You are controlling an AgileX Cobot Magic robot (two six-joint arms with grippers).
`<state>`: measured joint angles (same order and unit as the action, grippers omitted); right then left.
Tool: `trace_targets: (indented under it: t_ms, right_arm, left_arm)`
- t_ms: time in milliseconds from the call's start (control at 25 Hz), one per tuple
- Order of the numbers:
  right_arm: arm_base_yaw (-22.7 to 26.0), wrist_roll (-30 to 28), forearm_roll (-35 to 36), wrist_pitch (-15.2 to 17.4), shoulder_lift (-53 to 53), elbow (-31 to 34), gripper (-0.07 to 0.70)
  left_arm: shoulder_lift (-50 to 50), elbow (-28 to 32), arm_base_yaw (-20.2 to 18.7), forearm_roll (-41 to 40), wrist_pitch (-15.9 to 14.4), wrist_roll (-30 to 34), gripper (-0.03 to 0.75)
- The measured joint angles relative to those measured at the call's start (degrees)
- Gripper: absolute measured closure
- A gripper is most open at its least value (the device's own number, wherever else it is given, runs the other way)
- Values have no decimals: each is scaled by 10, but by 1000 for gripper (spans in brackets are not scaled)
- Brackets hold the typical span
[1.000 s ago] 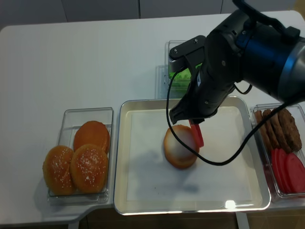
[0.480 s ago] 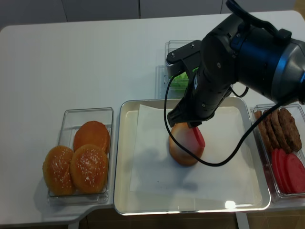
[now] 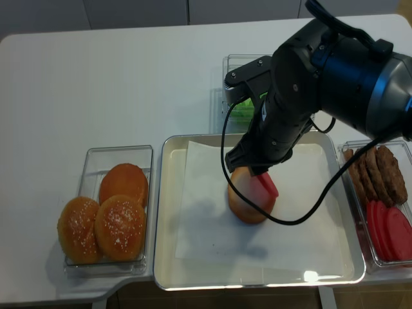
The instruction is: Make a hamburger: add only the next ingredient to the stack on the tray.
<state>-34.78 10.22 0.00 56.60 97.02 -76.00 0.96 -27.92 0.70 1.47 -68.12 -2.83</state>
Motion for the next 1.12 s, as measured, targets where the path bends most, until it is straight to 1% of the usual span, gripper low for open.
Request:
trace_targets:
  t_ms: [160,280,320,400,520,600,680,800,1040,1120]
  right_arm:
    - [0,3,13,0,0,0,293]
    - [0,3,22,0,0,0,198]
    - [0,3,23,1,0,0,178]
    - [0,3,24,5,0,0,156]
    - [0,-4,28,15,-1,0,148]
    - [9,-34,52,23,-8,0,151]
    - [32,-65,93,35,-18,0,162]
    - [89,-93,129,56,-31,0,171]
    - [218,-117,134,95,-77,0,185]
    - [251,-118,134,109,-96,0,189]
  left_arm:
    - [0,0,0,0,0,0,416]
    - [0,0,0,0,0,0,416]
    - [0,0,0,0,0,0,417]
    - [0,0,0,0,0,0,416]
    - [0,0,0,0,0,0,417]
    - [0,0,0,0,0,0,416]
    - [0,0,0,0,0,0,417]
    - [0,0,0,0,0,0,417]
    - [0,0,0,0,0,0,417]
    - [0,0,0,0,0,0,416]
